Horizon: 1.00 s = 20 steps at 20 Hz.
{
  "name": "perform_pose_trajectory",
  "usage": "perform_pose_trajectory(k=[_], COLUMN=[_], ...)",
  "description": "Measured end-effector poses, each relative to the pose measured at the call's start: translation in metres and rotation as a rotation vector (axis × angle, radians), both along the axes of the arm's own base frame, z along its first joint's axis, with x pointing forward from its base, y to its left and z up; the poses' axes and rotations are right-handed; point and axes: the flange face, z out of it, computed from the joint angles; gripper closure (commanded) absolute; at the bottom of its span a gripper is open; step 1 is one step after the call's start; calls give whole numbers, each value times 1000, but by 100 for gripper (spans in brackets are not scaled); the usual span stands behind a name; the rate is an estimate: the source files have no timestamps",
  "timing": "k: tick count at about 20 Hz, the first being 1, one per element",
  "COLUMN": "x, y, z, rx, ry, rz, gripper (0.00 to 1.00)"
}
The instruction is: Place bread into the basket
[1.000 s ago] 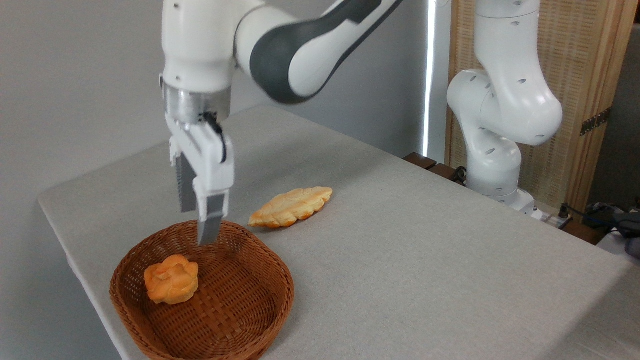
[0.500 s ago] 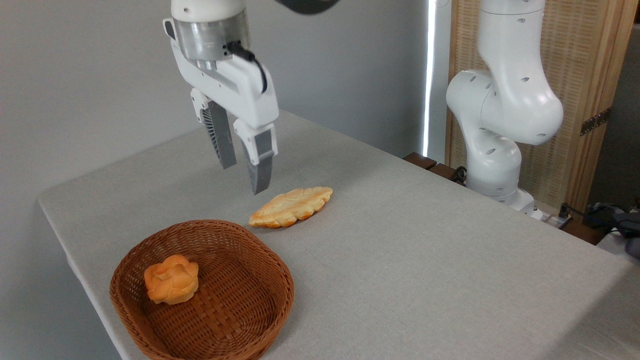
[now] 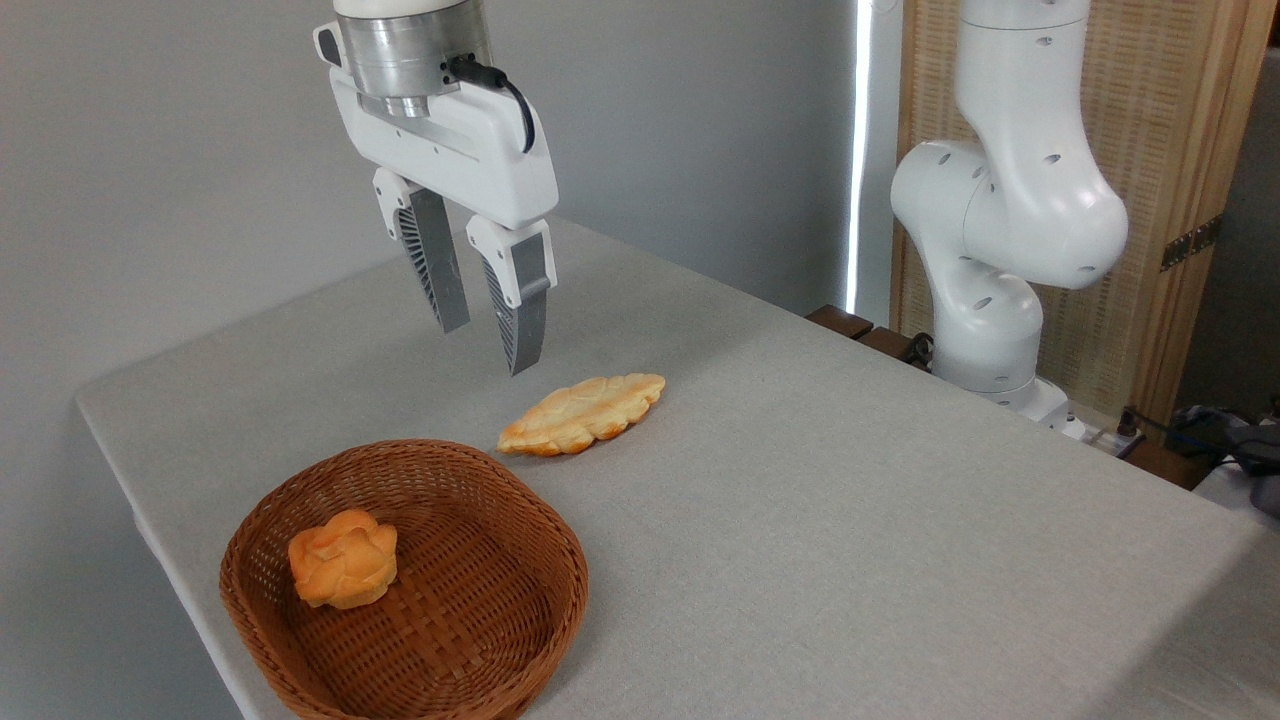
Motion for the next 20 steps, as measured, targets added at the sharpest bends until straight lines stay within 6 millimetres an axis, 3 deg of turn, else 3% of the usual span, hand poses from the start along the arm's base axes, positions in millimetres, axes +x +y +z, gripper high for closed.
perform_pose_trajectory(k=[20], x=[-4], y=[6], z=[4], rx=[60], ry=[10], rz=[-4], gripper=[0])
